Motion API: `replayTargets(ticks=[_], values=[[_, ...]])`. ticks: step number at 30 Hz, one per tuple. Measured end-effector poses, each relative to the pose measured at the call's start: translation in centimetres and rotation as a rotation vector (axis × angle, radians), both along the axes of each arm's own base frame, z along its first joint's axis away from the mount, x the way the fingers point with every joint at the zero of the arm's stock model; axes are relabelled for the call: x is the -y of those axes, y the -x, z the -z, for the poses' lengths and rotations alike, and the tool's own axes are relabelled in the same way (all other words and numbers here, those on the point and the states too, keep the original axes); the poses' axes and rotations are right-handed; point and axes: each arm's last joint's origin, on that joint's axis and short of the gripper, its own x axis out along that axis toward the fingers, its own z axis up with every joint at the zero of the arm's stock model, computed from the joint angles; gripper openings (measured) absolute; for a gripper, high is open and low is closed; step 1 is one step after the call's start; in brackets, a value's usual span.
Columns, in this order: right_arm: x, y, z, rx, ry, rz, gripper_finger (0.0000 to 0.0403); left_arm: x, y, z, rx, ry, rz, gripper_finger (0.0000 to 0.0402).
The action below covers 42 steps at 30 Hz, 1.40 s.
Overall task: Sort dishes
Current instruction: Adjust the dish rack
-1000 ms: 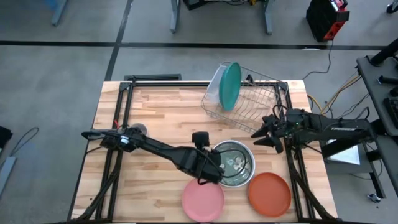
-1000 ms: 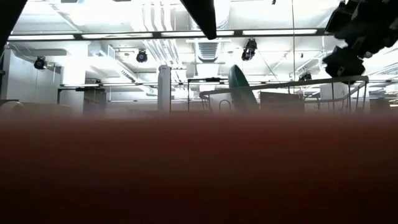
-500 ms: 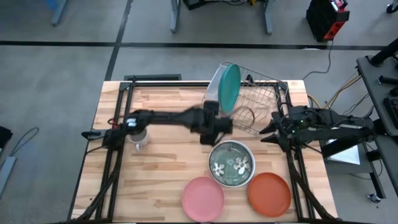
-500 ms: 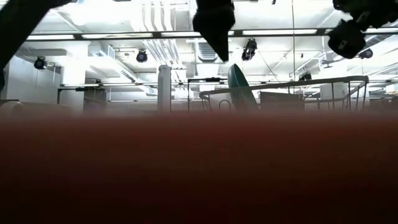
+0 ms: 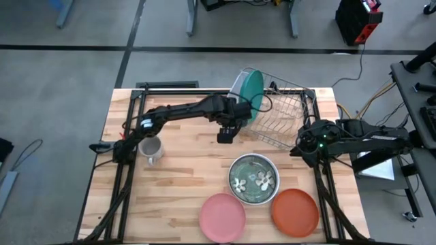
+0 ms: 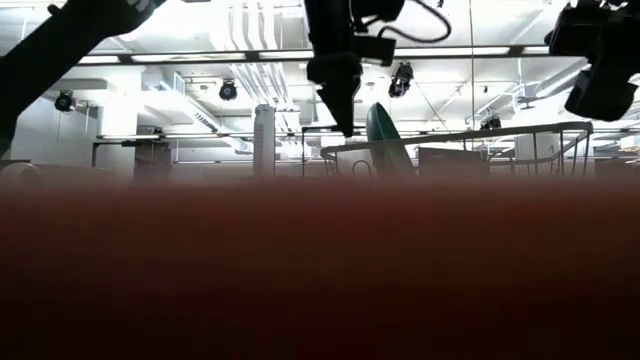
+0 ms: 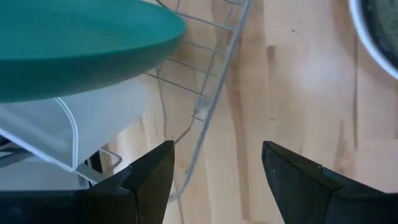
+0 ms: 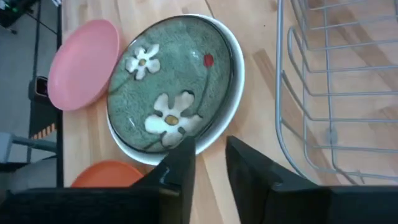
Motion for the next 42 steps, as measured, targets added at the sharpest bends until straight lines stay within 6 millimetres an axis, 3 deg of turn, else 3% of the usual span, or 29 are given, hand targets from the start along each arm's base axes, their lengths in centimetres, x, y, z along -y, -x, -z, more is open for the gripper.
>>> replayTargets(ticks=[7, 15, 22, 30, 42], values=[[0.0, 0.5, 0.5, -0.081, -0.033, 0.044, 0.0033, -1.5, -0.5, 2.0, -0.036, 0.066, 0.002, 0.0231], [0.4, 1.2, 1.1, -0.19, 0.052, 0.186, 0.0018, -1.2, -0.8, 3.5, -0.076, 0.149, 0.003, 0.0231], [0.8, 1.0, 1.0, -0.192, 0.115, 0.287, 0.0018, 0.2, 0.2, 3.6, -0.171, 0.278, -0.074, 0.0231], [1.0, 0.2, 1.0, -0.232, 0.164, 0.366, 0.0018, 1.6, 0.2, 3.6, -0.185, 0.293, -0.107, 0.0231], [1.5, -2.2, 1.3, -0.261, 0.281, 0.448, 0.0018, 5.2, 0.5, 3.7, -0.244, 0.328, -0.097, 0.0231]])
